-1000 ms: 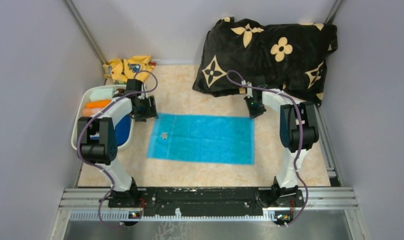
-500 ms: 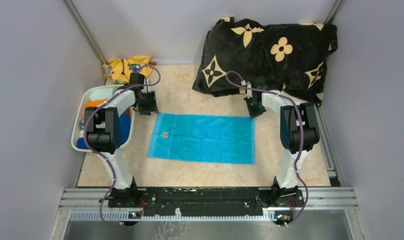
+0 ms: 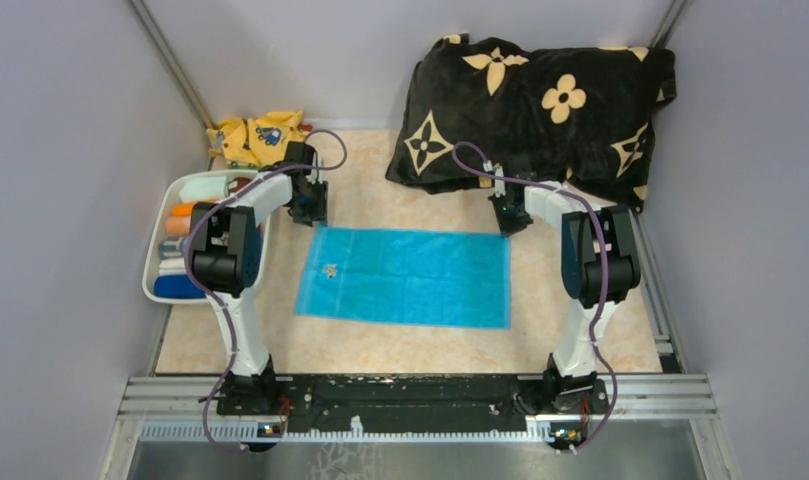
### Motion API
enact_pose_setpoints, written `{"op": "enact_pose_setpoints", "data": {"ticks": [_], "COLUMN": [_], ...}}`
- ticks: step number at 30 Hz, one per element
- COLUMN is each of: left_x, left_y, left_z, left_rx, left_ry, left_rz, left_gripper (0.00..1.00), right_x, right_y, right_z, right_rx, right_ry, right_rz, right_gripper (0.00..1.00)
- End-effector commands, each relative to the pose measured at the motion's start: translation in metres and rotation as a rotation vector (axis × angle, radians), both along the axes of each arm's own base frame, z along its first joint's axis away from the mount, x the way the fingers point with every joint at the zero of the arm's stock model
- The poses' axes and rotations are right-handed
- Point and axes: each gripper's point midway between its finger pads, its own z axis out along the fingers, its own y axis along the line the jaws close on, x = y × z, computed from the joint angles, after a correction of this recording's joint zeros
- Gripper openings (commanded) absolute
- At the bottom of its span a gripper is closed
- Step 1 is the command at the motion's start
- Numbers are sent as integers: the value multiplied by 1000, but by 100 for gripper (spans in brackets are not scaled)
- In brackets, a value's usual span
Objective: Roll the towels
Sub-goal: Fold the towel at the center of the board.
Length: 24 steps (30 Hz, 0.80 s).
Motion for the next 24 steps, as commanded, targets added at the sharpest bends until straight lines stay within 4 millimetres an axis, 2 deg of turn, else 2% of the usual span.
{"op": "enact_pose_setpoints", "data": {"ticks": [1, 5, 11, 15, 19, 24], "left_x": [-20, -39, -64, -75, -81, -79], "left_y": [6, 5, 1, -2, -4, -1], "left_z": [-30, -43, -46, -49, -54, -51], "left_rx": [115, 140, 126, 97, 69, 43], "left_ry": [114, 181, 233, 261, 284, 270], "left_rz": [-19, -32, -28, -17, 1, 22], "left_gripper": [44, 43, 43, 38, 29, 8], "right_x": [-9, -8, -6, -4, -3, 1], "right_y": [-10, -10, -10, -9, -9, -10], "right_z": [-9, -5, -1, 1, 2, 5], "right_rx": [-50, -50, -51, -47, -45, -46], "right_ry": [22, 11, 0, -6, -9, -29], "right_rz": [0, -2, -4, -7, -10, -17], "right_gripper": [0, 0, 0, 0, 0, 0]}}
